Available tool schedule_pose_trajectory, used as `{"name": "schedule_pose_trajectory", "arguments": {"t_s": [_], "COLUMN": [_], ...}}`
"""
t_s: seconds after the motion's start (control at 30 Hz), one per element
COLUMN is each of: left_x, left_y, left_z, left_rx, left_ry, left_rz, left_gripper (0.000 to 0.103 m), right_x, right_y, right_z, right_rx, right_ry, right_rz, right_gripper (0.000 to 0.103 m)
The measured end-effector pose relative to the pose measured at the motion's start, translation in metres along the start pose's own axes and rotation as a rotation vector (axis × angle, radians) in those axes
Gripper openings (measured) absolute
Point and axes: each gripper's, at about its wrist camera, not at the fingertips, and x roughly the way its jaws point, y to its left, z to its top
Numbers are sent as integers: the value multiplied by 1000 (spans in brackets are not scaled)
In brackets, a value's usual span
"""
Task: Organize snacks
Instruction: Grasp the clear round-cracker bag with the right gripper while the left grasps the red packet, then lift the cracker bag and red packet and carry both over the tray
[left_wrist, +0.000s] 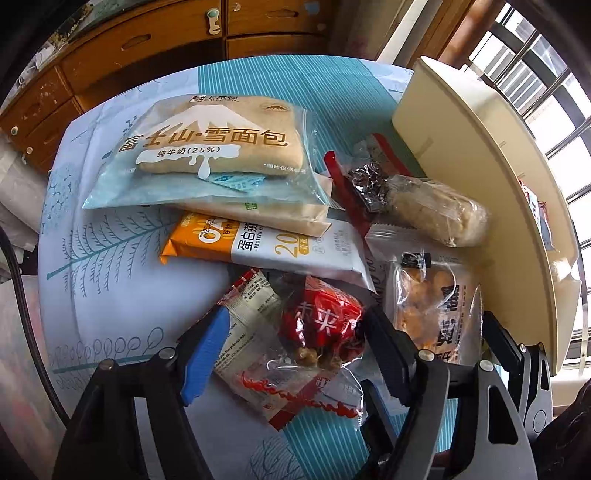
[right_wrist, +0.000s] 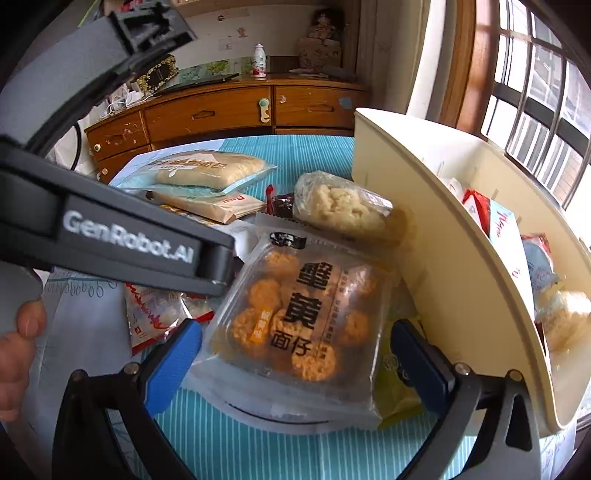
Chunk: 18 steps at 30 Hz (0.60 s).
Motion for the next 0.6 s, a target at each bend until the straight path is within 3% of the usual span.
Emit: {"name": "schedule_pose_trajectory", "arguments": {"t_s": [0.3, 0.6], "left_x": [-8, -17], "left_y": [-3, -1], "left_z": [-5, -9], "left_rx": [-15, -30], "left_ry": [-37, -35], "left_rz": [-16, -43], "left_gripper": [61, 50], "right_x": [14, 15], "right_y": [-1, 0], "right_z": [5, 5], "right_rx": [7, -12], "right_ry": [13, 10], "right_rz": [14, 21], "right_gripper": [102, 92]}}
